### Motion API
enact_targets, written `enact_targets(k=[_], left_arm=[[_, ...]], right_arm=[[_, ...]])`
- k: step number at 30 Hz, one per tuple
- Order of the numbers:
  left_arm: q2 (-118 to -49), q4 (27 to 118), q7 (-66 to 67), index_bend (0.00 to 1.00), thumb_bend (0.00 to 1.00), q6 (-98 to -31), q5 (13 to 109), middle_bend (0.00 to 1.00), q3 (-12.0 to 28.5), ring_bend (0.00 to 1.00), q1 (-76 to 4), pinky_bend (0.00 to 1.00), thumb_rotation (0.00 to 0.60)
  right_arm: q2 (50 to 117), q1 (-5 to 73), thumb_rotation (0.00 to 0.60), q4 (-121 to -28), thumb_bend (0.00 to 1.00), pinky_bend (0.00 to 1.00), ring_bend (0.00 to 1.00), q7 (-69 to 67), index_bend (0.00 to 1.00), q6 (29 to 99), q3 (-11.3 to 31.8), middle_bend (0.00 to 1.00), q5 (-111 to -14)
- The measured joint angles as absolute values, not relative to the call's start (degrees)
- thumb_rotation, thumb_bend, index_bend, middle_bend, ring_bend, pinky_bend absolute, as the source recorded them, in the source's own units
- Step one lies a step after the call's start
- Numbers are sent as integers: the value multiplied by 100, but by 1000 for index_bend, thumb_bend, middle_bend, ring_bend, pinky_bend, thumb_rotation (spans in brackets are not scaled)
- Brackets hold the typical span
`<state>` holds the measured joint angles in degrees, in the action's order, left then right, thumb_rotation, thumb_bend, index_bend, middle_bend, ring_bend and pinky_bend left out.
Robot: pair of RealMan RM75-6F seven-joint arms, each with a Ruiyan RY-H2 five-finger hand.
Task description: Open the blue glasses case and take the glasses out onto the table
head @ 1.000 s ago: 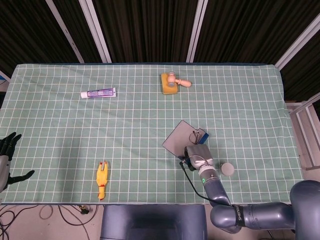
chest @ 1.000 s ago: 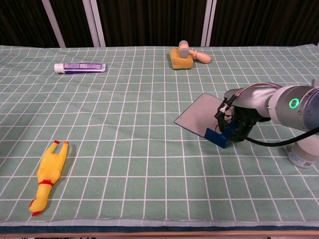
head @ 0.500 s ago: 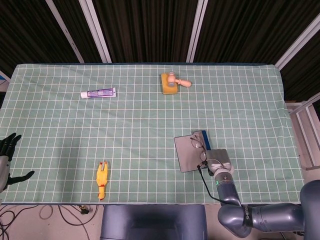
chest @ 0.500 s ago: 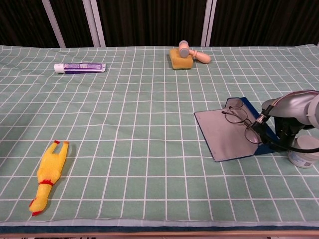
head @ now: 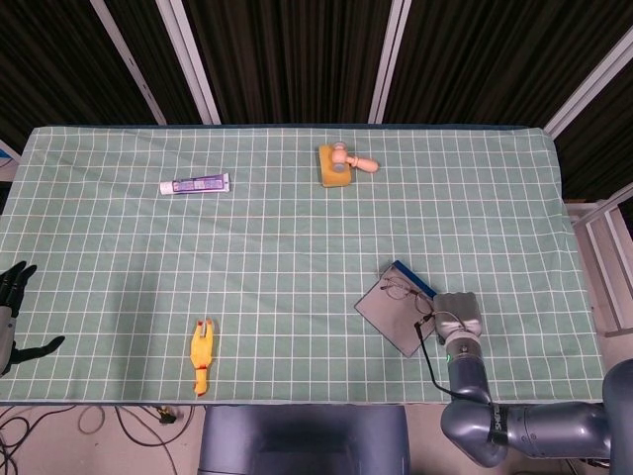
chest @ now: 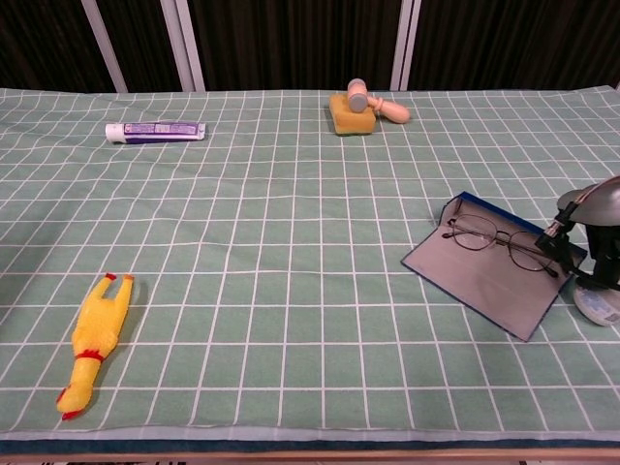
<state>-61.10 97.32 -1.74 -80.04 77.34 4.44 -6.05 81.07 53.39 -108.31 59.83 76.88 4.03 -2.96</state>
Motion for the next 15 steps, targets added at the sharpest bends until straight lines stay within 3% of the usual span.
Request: enact_targets(k=[15], left_arm=[[-6114, 9731, -168, 0, 0, -8017, 7735, 0, 450, 0, -600, 0, 600]], right_arm=[[8161, 5239, 600, -10055, 448, 914, 1000, 6030, 421, 7358, 650, 924, 116]])
